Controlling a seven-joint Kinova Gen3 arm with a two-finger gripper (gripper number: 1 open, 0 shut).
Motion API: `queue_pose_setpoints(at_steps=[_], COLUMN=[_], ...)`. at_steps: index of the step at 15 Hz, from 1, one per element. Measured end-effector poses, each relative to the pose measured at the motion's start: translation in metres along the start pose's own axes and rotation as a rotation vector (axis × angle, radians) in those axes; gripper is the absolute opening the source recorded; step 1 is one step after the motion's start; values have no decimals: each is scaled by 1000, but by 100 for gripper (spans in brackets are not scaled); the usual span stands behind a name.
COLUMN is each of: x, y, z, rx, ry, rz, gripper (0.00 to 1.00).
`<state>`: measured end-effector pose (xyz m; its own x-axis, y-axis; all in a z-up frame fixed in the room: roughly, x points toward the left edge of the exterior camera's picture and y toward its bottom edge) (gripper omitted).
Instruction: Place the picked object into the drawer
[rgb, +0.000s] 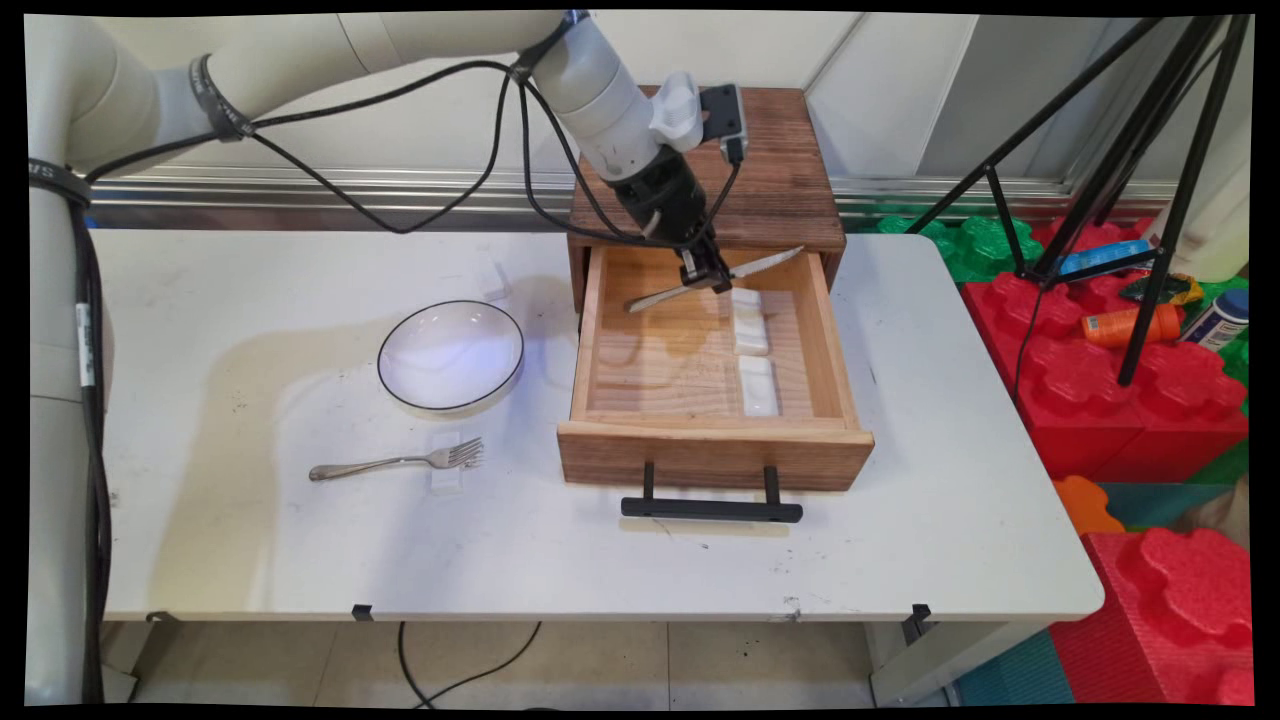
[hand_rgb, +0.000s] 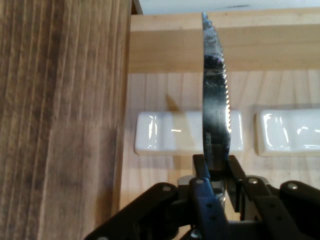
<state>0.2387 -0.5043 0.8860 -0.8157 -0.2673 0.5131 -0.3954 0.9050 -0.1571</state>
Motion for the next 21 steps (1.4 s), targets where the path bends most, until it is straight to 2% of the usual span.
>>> queue_pose_setpoints(at_steps=[11, 20, 21], x=[-27, -34, -35], y=[-6, -8, -8], z=[37, 55, 57], rx=[-32, -43, -44], ry=[-47, -61, -62], rz=[12, 24, 25], gripper=[0, 0, 100])
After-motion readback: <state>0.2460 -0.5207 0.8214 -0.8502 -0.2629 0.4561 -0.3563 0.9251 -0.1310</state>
